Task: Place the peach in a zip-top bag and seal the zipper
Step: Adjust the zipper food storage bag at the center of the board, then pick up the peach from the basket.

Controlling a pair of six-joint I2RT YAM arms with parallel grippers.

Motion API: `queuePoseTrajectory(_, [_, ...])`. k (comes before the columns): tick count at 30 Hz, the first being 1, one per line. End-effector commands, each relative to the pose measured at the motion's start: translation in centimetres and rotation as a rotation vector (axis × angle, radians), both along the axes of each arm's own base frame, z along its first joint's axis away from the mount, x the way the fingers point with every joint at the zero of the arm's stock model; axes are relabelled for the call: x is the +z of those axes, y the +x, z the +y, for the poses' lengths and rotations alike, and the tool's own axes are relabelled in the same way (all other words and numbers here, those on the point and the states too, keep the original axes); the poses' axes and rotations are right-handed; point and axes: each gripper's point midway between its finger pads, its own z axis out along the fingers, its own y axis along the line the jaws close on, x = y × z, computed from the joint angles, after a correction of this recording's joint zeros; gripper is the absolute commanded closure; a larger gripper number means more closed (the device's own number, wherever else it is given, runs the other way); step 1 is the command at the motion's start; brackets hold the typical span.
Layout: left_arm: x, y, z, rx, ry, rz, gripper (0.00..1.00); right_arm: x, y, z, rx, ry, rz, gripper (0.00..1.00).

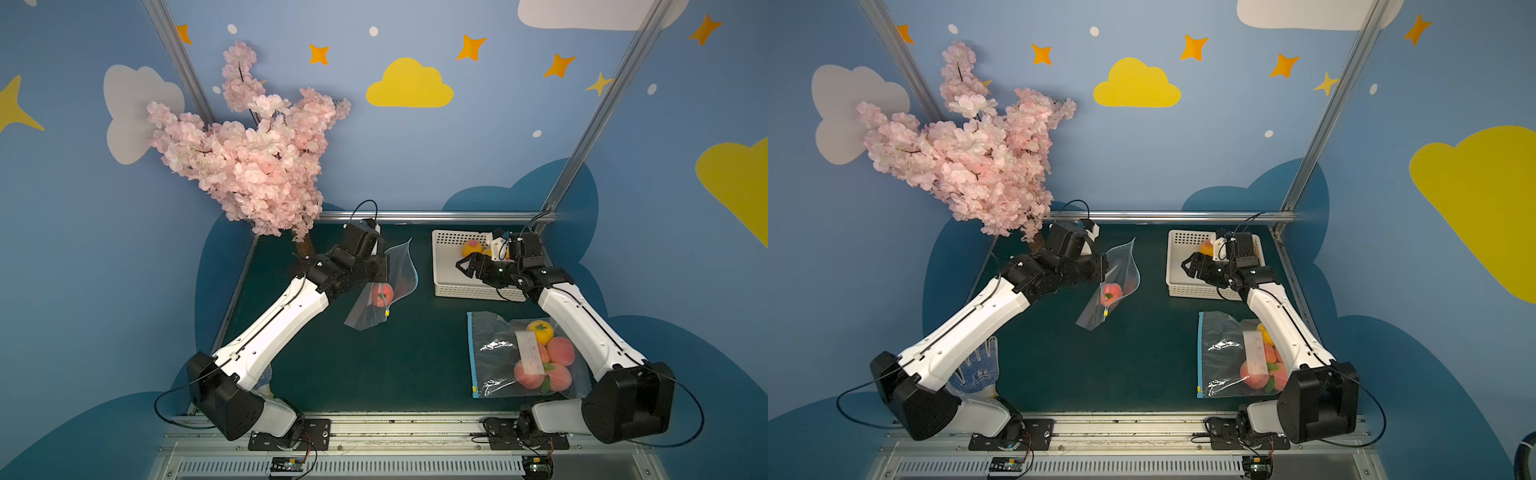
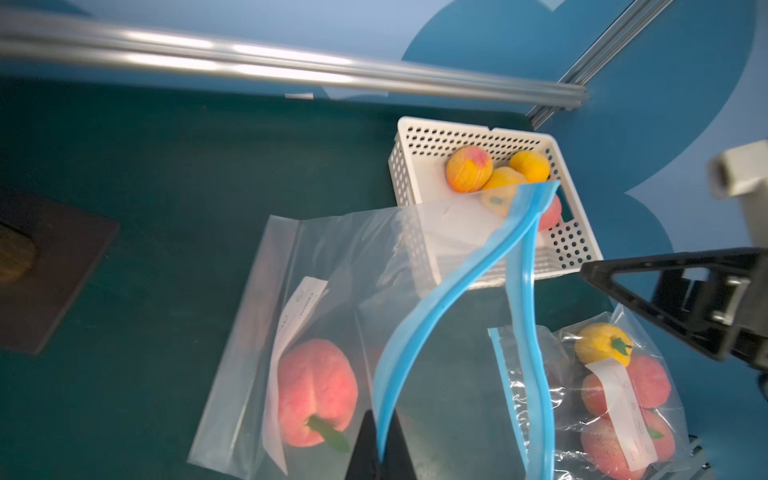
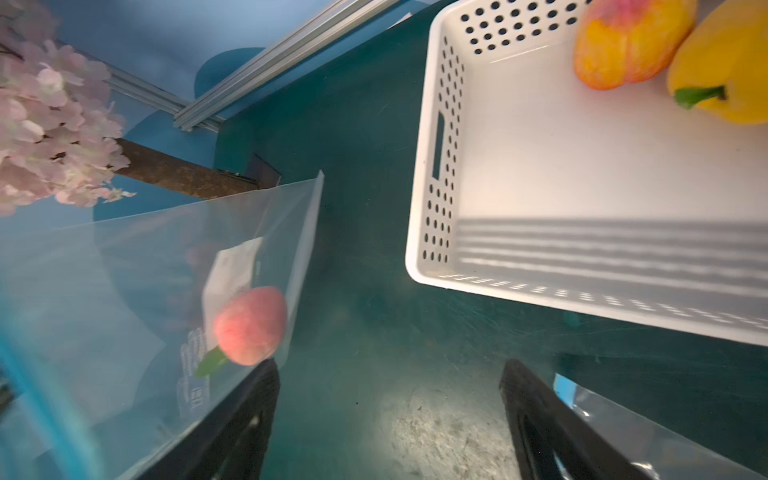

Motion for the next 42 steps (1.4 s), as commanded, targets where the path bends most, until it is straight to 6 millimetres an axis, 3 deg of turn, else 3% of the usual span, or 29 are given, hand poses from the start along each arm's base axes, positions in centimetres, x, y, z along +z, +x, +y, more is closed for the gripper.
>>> queuePoseTrajectory(1, [3.2, -1.0, 2.7, 0.02, 0.098, -0.08, 0.97, 0.5, 0.9, -1.4, -0.036, -0.065, -0.022, 0.14])
queuePoseTrajectory(5, [5.6, -1.1, 4.7, 0.057, 0.15, -0.117, 0.97, 0.3, 1.9, -2.4, -0.073, -0.067, -0.01, 0.14])
queuePoseTrajectory(9, [6.5, -1.3, 6.0, 0.08, 0.199, -0.131, 0.97, -0.8, 3.0, -3.7, -0.105, -0.098, 0.011, 0.15])
queuePoseTrajectory(15, [6.3, -1.9, 8.6, 0.124, 0.342, -0.115, 0.97, -3.1, 5.6, -6.7, -0.163, -0.186, 0.052, 0.15])
queuePoseTrajectory(18, [4.7, -2.1, 8.9, 0.124, 0.379, -0.069, 0.97, -4.1, 6.8, -8.3, -0.193, -0.239, 0.068, 0.16])
queuePoseTrajectory(21, [1.7, -1.8, 7.1, 0.078, 0.341, 0.002, 0.97, -5.1, 7.6, -10.5, -0.261, -0.31, 0.1, 0.16])
queuePoseTrajectory(28, [-5.1, 0.2, 0.4, -0.036, 0.147, 0.132, 0.97, -8.0, 9.0, -15.7, -0.355, -0.553, 0.173, 0.15])
queuePoseTrajectory(33, [-8.5, 1.6, -3.9, -0.107, 0.03, 0.202, 0.97, -9.6, 11.7, -15.4, -0.274, -0.573, 0.193, 0.15])
queuePoseTrajectory(37, [-10.5, 2.1, -5.2, -0.115, 0.004, 0.247, 0.97, -11.5, 13.8, -15.3, -0.266, -0.56, 0.239, 0.13])
queuePoseTrajectory(42, [-11.6, 1.8, -6.5, -0.148, -0.023, 0.279, 0.97, -13.0, 16.1, -14.5, -0.247, -0.515, 0.264, 0.13])
